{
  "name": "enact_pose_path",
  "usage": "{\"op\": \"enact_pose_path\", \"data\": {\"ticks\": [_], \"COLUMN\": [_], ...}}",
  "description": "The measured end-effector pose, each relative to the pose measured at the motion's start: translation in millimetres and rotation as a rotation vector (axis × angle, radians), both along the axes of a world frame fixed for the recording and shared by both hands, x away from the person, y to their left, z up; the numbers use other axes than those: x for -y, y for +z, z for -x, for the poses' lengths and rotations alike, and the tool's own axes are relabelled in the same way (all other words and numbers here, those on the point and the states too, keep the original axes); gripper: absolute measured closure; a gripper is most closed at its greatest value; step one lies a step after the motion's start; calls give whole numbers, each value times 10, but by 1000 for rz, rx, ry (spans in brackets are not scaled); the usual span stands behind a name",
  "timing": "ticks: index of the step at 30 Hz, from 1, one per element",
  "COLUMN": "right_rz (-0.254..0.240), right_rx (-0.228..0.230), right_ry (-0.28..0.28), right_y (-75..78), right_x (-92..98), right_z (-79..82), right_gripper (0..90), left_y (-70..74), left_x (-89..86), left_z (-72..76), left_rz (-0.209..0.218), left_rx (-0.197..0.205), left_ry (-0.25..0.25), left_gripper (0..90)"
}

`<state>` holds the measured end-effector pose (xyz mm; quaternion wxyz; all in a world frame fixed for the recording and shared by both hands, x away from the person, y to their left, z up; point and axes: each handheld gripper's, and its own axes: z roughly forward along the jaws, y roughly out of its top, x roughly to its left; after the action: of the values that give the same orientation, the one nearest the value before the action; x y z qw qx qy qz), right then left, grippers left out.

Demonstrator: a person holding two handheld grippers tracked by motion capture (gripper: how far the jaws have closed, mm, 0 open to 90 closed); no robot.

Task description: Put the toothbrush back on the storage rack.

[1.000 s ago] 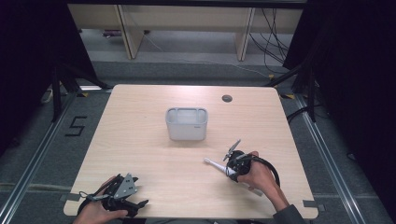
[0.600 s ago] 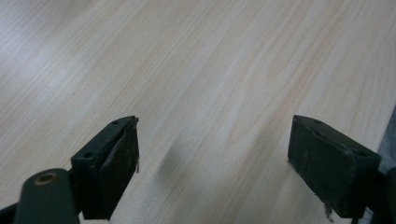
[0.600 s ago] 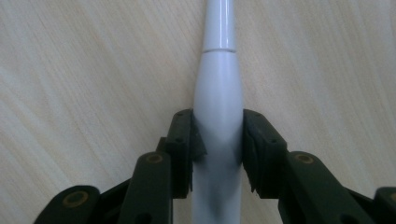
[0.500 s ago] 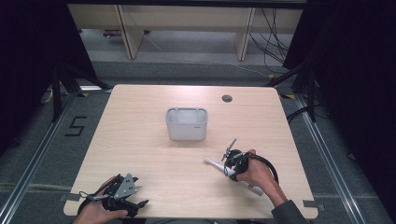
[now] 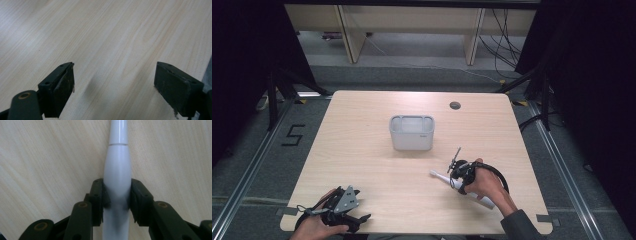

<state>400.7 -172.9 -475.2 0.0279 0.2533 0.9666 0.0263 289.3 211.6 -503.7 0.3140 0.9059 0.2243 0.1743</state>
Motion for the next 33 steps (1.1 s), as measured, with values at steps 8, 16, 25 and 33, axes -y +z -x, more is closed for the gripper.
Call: {"op": "enact_pose_path", "data": {"ticks": [8, 16, 25, 33], "right_rz": [31, 50, 62, 63], "right_rx": [-25, -41, -58, -57], "right_ry": [12, 13, 27, 33], "right_y": [0, 1, -1, -1], "right_x": [-35, -59, -82, -85], "right_z": [-29, -42, -73, -73], "right_gripper": [666, 666, 667, 668], "left_y": [0, 1, 2, 4], "left_x": [-4, -2, -3, -3], "left_z": [-6, -1, -2, -1], "left_rz": [-9, -1, 2, 2], "left_rx": [5, 1, -1, 1], "left_ry": [0, -1, 0, -2], "left_gripper": [162, 163, 163, 163]}}
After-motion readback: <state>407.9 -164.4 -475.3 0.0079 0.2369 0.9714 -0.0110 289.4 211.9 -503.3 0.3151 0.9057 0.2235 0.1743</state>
